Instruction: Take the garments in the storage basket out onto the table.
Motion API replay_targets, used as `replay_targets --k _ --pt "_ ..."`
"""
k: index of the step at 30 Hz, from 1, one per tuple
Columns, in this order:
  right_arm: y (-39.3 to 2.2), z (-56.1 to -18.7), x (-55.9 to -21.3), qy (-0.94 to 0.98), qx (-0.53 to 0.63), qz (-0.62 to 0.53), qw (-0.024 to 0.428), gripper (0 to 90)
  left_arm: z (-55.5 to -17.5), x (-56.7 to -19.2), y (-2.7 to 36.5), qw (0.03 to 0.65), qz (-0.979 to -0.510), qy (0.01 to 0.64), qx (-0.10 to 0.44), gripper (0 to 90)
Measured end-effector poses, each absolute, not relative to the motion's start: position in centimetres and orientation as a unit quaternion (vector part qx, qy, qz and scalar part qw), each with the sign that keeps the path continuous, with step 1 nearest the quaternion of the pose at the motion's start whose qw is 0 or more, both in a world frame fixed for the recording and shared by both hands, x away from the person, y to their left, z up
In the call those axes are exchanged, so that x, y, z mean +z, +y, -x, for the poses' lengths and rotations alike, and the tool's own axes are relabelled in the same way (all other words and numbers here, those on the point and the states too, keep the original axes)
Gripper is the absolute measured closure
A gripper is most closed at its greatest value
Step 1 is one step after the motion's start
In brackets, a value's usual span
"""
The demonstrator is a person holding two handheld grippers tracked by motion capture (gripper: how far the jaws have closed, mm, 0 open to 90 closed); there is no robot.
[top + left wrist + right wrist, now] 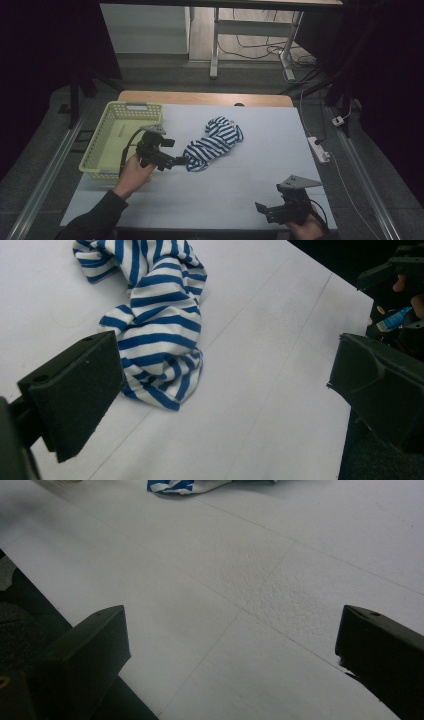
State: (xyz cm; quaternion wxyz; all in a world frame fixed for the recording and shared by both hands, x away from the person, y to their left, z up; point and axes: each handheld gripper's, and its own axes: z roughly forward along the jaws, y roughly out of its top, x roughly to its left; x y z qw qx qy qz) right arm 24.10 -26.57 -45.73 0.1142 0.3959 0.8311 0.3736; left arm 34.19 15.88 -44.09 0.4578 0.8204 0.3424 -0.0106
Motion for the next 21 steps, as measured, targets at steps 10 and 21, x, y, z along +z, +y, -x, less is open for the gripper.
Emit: replay_targets --k 10,21 --pt "-26.5 -24.1 -45.7 0.831 0.373 -0.395 0.115 0.7 -33.0 -43.9 17.1 0.457 -0.819 0.347 -0.010 1.1" --pt "-26.5 -24.1 -45.8 0.832 0.373 -0.394 0.116 0.7 -31.4 -44.0 18.9 0.461 -0.814 0.353 -0.004 0.6"
